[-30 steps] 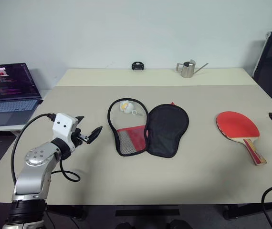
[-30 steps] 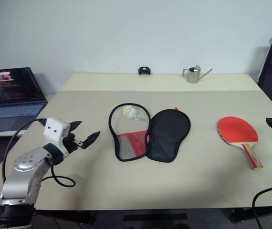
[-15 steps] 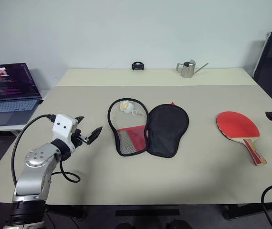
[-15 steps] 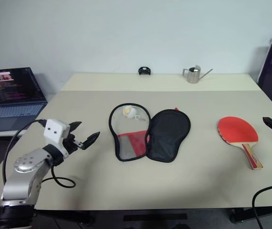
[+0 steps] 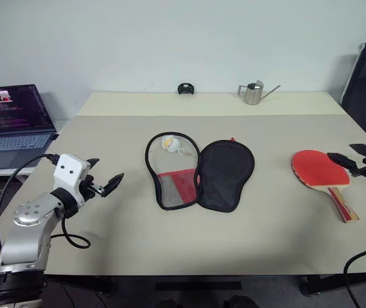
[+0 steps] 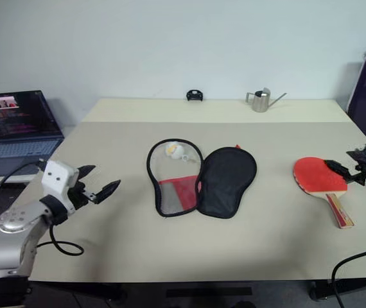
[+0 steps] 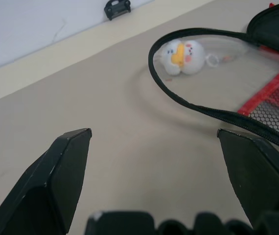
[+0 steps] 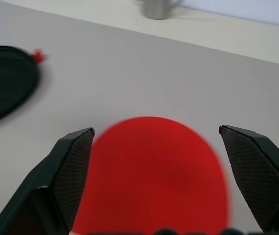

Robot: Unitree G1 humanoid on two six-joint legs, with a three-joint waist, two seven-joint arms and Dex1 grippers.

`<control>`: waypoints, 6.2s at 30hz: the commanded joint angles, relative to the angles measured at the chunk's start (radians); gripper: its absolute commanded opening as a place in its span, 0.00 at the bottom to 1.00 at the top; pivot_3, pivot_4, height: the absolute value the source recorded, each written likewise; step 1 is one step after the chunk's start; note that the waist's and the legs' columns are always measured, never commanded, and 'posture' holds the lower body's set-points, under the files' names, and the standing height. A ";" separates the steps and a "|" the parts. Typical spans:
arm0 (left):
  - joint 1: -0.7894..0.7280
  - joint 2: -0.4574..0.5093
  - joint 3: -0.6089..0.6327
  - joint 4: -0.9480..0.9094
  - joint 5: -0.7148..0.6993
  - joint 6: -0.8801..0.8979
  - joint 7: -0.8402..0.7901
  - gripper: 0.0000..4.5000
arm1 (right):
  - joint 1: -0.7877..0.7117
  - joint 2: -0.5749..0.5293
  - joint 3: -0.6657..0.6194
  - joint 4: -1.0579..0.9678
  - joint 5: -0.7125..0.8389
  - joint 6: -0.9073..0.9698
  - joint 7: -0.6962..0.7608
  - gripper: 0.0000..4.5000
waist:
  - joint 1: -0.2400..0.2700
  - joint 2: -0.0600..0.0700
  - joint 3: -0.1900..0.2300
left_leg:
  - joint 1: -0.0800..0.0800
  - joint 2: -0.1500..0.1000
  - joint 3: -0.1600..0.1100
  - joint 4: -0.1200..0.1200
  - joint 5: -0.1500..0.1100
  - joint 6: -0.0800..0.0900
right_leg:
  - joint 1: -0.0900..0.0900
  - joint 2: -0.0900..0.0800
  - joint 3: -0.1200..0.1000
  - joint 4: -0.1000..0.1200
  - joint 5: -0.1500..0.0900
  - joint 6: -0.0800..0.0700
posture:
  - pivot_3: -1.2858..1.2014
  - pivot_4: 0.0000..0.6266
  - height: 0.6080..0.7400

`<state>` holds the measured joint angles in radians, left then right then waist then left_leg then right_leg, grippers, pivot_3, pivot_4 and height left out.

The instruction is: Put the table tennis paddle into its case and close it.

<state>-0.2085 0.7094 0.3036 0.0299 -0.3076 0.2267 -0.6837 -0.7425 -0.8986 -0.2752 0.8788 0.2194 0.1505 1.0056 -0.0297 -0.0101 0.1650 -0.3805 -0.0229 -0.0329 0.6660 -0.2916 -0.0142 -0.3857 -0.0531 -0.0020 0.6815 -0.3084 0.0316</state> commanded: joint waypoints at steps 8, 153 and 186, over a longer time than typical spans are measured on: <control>-0.082 0.035 0.007 -0.033 -0.088 0.028 -0.114 1.00 | 0.107 0.129 0.033 -0.525 0.100 0.189 -0.055 0.99 | 0.002 0.000 0.000 | -0.001 0.000 -0.003 0.001 0.000 0.000 | 0.000 0.000 -0.002 0.000 0.000 0.000 | 0.52 0.24 1.00; -0.567 -0.175 -0.438 -0.079 -0.148 0.181 -0.513 1.00 | 0.557 0.115 -0.139 -0.902 -0.067 0.699 -0.523 0.75 | -0.001 -0.002 -0.001 | -0.009 -0.002 -0.011 0.013 -0.002 0.005 | -0.001 0.001 -0.007 0.007 0.001 0.001 | 0.52 0.24 1.00; -0.556 -0.147 -0.413 -0.035 -0.126 0.165 -0.517 1.00 | 0.325 0.120 0.030 -0.443 -0.078 0.558 -0.443 0.25 | -0.003 -0.003 -0.001 | 0.005 -0.002 -0.011 0.013 -0.002 0.005 | 0.014 0.002 -0.007 0.002 0.002 0.003 | 0.52 0.24 1.00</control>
<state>-0.7511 0.5514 -0.1403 0.0046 -0.4346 0.4064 -1.2080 -0.4157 -0.7807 -0.2583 0.4061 0.1456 0.6969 0.5671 -0.0326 -0.0130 0.1645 -0.3757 -0.0247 -0.0440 0.6786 -0.2933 -0.0087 -0.3717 -0.0515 -0.0093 0.6830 -0.3061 0.0341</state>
